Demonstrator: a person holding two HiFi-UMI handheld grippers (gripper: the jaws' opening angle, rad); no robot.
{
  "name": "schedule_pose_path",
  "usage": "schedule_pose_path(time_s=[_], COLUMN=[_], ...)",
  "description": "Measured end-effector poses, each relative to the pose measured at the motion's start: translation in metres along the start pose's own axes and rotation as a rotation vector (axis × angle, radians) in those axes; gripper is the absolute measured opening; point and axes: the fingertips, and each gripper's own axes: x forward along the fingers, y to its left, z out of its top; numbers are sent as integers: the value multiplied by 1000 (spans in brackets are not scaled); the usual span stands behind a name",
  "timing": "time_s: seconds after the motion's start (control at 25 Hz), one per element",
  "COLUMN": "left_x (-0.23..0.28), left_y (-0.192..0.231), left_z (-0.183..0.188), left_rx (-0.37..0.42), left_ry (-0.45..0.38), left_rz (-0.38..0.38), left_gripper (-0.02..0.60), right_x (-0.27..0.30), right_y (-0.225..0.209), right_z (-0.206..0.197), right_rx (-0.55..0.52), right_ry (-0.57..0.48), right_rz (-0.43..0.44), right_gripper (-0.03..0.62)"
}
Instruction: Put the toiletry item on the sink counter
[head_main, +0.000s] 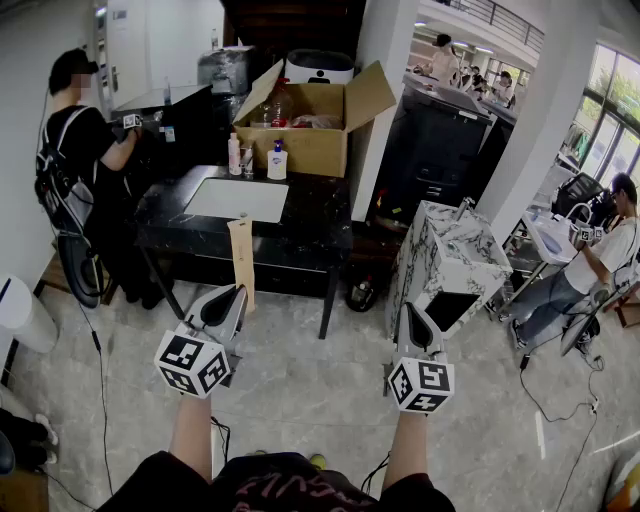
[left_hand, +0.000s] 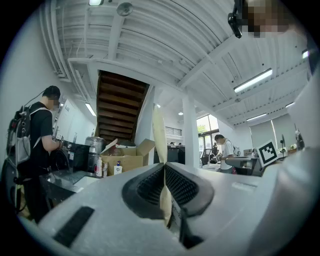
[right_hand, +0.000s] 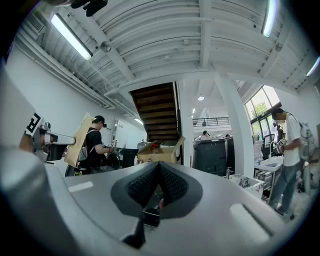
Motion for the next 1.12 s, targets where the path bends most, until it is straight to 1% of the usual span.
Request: schedule_pose_path(time_s=[0.4, 0.52, 0.6, 0.84, 1.12], left_x=[1, 2, 3, 14, 25], left_y=[2, -1, -4, -20, -41], left_z=[-4, -9, -12, -14, -16], left_rx=[-3, -1, 1, -1, 1], left_ry=[10, 17, 21, 28, 29], left_rz=[5, 9, 12, 2, 26], left_gripper=[9, 9, 9, 9, 9], right_x=[-1, 0, 0, 3, 6], right_y=[-1, -3, -5, -18, -42], right_z=[5, 1, -3, -6, -7], right_rx=[0, -3, -13, 24, 40], right_ry=[-13, -13, -12, -14, -14], right_rz=[-7, 4, 13, 33, 54], right_gripper=[12, 12, 12, 12, 12])
